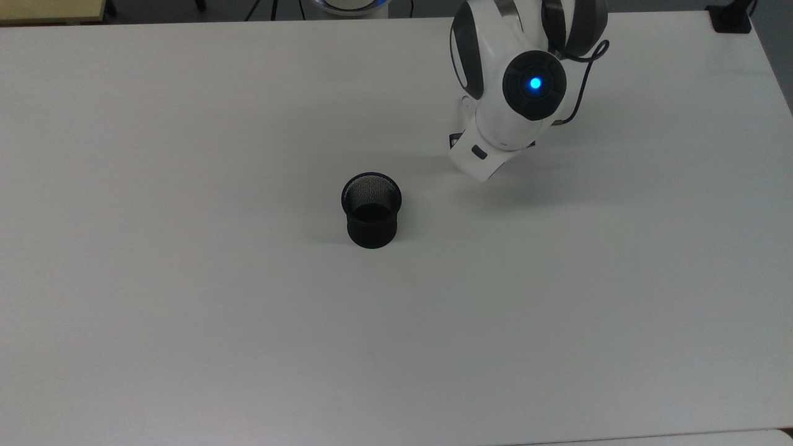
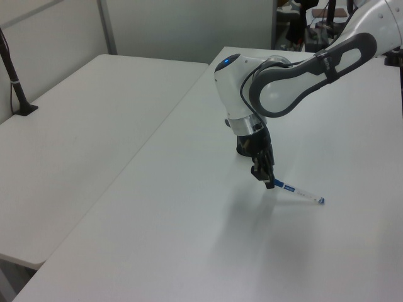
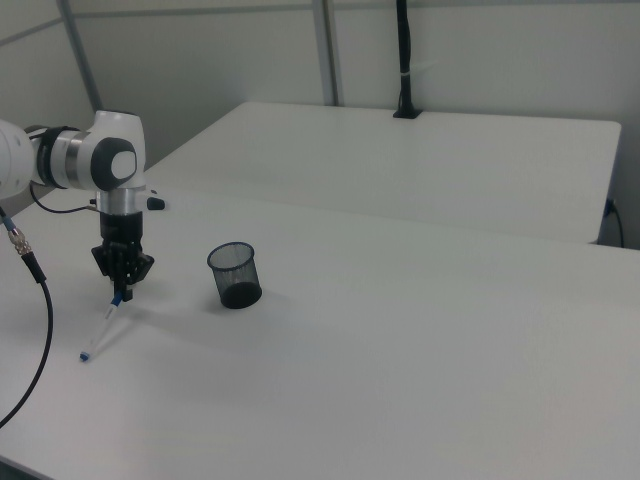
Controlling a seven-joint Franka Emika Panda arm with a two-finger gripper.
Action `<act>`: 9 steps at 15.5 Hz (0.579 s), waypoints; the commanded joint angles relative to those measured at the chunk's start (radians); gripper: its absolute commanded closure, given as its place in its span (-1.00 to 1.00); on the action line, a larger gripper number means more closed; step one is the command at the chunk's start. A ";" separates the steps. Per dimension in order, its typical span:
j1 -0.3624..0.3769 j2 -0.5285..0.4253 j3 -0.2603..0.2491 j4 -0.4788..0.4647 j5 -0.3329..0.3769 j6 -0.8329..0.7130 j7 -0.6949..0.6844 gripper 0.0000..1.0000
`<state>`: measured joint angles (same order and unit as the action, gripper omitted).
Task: Remove the marker
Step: 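Carry the marker beside the cup and lower it to the table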
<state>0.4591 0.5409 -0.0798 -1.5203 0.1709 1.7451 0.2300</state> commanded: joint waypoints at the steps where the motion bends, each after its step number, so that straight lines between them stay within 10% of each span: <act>1: 0.004 0.019 -0.008 0.009 -0.001 0.066 0.034 0.27; 2: 0.004 0.022 -0.008 0.009 -0.002 0.071 0.048 -0.19; 9: 0.004 -0.002 -0.009 0.020 -0.025 0.065 0.063 -0.88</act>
<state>0.4583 0.5593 -0.0825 -1.5113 0.1668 1.8018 0.2688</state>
